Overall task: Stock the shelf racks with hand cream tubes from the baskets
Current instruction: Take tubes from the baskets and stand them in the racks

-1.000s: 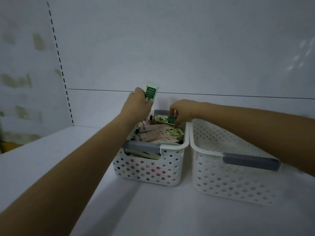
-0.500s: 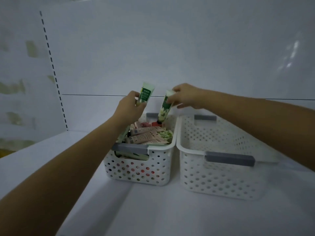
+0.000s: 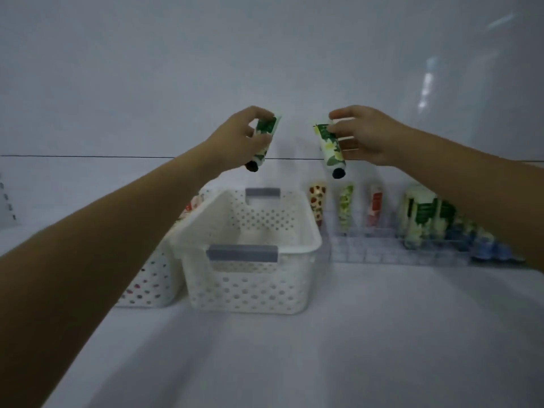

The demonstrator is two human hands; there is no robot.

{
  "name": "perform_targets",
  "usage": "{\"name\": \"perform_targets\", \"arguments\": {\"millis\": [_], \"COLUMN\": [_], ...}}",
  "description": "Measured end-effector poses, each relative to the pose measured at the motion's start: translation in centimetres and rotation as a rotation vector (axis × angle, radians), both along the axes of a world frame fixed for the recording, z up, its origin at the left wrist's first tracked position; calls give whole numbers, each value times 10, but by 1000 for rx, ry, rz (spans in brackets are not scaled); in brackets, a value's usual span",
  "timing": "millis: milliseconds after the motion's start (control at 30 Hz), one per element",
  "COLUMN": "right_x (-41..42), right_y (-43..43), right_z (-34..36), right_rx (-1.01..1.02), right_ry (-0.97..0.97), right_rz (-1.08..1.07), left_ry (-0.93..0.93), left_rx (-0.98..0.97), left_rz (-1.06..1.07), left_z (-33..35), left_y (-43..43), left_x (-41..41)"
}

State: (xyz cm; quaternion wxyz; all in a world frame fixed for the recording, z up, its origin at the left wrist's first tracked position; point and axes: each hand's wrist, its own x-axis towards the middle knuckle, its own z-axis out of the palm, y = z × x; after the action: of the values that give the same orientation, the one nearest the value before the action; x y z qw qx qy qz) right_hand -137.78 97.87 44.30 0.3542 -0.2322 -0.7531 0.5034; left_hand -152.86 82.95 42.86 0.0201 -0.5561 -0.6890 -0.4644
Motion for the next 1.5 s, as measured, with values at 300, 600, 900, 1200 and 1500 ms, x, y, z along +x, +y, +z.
{"name": "perform_targets", "arguments": {"millis": [300,600,900,1200,1500], "right_x": [122,162,166,155,153], "right_y": [60,88,113,116,87], "right_z": [-21,-61,-65,-69,-62], "right_rx": [55,335,602,878,322], "right_ry": [-4,-235,-493,-542,-338], "right_rz": [-137,-40,-98,-188,106], "left_ry": [-119,-264,-132,-301,-569], "left_rx": [-96,-43,-64,22,131], "left_rz": [-107,61,124,31,-320], "left_z": [-12,-95,-136,-123,-110], "left_y": [89,143,135,122,112], "left_x": [120,189,175,174,187]}}
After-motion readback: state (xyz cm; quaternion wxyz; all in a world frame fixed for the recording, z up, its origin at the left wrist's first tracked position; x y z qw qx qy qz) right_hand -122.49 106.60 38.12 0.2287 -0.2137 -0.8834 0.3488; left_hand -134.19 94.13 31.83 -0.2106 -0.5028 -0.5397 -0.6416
